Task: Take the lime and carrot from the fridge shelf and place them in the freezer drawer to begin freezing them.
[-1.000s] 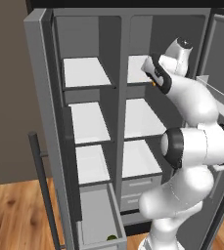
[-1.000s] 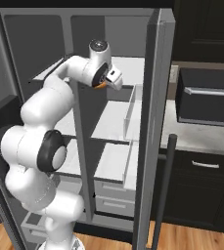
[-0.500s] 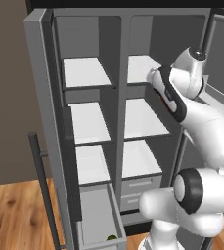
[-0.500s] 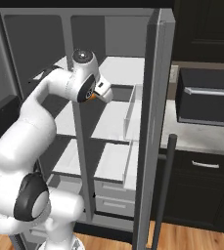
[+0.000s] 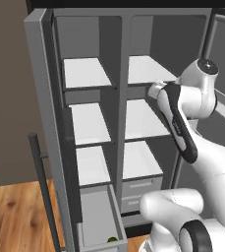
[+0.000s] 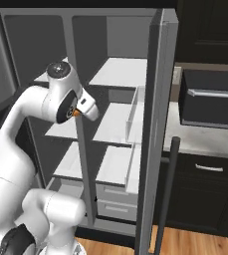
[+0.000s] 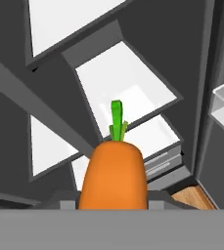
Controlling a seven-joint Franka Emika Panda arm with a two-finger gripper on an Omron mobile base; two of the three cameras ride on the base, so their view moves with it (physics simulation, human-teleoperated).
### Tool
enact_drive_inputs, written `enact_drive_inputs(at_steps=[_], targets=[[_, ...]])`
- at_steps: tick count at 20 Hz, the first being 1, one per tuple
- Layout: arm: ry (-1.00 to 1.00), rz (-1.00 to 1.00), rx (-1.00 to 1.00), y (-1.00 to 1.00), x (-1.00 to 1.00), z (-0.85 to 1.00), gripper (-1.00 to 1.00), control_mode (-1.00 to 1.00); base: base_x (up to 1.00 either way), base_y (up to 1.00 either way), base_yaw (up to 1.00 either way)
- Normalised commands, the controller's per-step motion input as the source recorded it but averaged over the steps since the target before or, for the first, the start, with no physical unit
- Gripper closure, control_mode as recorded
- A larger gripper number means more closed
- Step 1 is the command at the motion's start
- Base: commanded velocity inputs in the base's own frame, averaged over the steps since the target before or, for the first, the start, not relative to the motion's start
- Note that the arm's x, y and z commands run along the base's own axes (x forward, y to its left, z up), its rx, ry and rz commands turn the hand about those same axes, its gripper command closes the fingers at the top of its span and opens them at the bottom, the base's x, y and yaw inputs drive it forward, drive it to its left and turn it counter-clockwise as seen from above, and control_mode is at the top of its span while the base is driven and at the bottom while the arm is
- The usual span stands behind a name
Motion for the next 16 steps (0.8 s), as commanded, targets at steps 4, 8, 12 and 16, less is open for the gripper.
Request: enact_drive_inputs(at_steps=[4, 8, 12, 16], targets=[[0.06, 0.01, 0.0, 0.16, -0.78, -0.05, 1.0, -1.0, 0.0, 0.0, 0.0], [0.03, 0.01, 0.0, 0.1, -0.64, -0.2, 1.0, -1.0, 0.0, 0.0, 0.0], [0.09, 0.01, -0.03, 0.16, -0.37, -0.38, 1.0, -1.0, 0.0, 0.0, 0.0], [0.15, 0.04, -0.07, 0.27, -0.18, -0.45, 1.0, -1.0, 0.0, 0.0, 0.0]])
